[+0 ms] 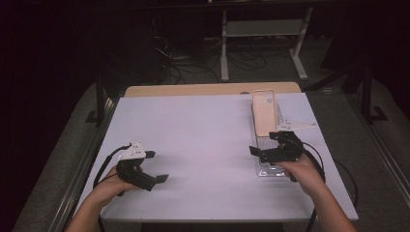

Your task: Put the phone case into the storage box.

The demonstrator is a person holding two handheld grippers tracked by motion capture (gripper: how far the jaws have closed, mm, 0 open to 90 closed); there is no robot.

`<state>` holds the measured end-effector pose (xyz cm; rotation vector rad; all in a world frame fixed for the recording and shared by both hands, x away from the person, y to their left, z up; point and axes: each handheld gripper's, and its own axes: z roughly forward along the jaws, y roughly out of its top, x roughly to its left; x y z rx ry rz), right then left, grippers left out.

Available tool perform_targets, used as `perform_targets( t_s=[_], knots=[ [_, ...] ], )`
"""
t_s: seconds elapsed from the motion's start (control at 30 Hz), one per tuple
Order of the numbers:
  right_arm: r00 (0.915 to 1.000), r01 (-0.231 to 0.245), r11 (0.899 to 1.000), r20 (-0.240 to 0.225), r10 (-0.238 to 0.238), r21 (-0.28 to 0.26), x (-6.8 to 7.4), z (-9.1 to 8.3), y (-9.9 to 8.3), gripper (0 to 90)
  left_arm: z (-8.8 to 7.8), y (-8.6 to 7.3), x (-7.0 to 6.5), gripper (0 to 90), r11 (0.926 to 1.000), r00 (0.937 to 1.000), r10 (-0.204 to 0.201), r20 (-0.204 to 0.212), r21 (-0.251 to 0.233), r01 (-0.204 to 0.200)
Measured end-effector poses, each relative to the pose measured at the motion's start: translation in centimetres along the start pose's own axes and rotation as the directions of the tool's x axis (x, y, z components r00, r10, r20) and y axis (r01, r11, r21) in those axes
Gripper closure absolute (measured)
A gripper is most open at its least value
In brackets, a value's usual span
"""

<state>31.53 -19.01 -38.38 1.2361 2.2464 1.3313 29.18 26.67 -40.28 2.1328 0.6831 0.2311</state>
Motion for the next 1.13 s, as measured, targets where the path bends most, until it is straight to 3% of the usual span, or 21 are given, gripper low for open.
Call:
perform_targets(
  t_s=[0.23,0.63,1.13],
  knots=[
    [0.9998,0.013,1.000,-0.016,-0.013,-0.004,0.6,-0.7,-1.2,2.4,-0.5,0.5,0.2,0.0,0.9997,0.9999,-0.016,0.003,-0.017,0.016],
    [0.9984,0.021,1.000,-0.053,-0.021,-0.002,1.2,-1.5,-3.1,2.4,-0.7,0.7,0.3,0.0,0.9999,1.0000,0.004,0.002,-0.015,-0.004],
    [0.9983,0.029,1.000,-0.051,-0.029,-0.005,1.4,-1.6,-3.3,2.4,-0.5,0.5,0.3,0.0,0.9998,0.9999,0.012,-0.001,-0.018,-0.012]
  ],
)
